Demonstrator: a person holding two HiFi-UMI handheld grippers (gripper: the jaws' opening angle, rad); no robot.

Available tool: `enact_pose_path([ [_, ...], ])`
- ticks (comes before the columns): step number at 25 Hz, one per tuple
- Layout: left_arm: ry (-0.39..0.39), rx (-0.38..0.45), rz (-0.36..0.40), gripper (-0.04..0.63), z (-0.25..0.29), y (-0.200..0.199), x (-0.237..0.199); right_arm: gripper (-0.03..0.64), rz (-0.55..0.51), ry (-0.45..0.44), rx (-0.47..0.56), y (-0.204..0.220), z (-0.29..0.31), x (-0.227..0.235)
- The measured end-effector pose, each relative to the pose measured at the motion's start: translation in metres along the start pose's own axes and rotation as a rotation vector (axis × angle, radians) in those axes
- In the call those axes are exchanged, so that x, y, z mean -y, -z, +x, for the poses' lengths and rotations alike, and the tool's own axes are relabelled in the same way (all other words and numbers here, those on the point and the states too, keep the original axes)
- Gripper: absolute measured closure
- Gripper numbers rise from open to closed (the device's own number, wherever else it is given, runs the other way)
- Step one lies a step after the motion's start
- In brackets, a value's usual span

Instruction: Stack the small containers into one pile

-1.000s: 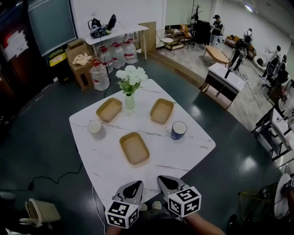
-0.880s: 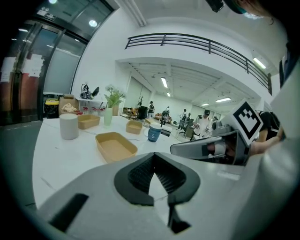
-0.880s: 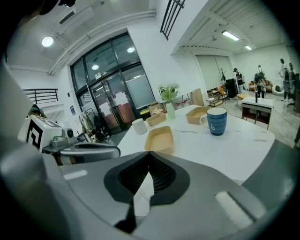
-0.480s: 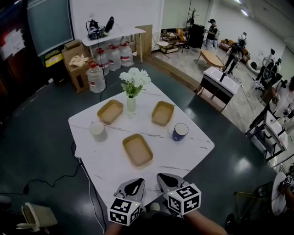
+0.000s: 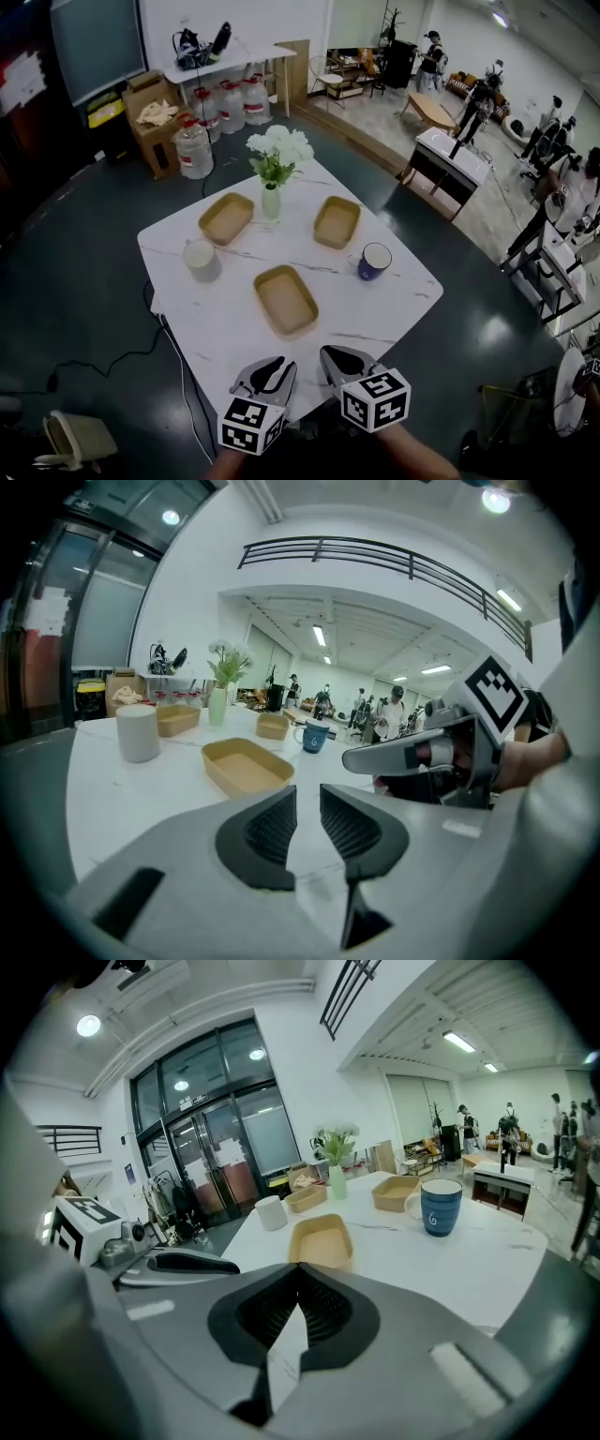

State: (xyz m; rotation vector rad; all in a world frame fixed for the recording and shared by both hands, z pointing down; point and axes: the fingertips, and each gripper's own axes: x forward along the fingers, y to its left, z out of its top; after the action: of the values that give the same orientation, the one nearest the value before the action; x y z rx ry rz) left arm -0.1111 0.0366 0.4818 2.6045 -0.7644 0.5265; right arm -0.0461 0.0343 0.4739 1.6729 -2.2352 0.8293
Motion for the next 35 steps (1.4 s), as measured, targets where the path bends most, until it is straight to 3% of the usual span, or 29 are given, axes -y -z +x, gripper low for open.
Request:
enact_pose_path([
  [4, -0.059, -0.001, -0.01, 0.506, 0.007, -0.004, -0.015, 0.617, -0.006, -0.019, 0.001, -0.01, 0.012, 0.006],
  [18, -0.383, 0.02, -0.235, 0.491, 0.053, -0.007, -0.079, 0.617, -0.079, -0.119, -0.059, -0.046, 0.051, 0.059],
  [35, -0.6, -0.037, -0.408, 0.505, 0.089, 0.005, -0.107, 0.617, -0.139, -0.292, -0.165, -0.059, 0.092, 0.084],
])
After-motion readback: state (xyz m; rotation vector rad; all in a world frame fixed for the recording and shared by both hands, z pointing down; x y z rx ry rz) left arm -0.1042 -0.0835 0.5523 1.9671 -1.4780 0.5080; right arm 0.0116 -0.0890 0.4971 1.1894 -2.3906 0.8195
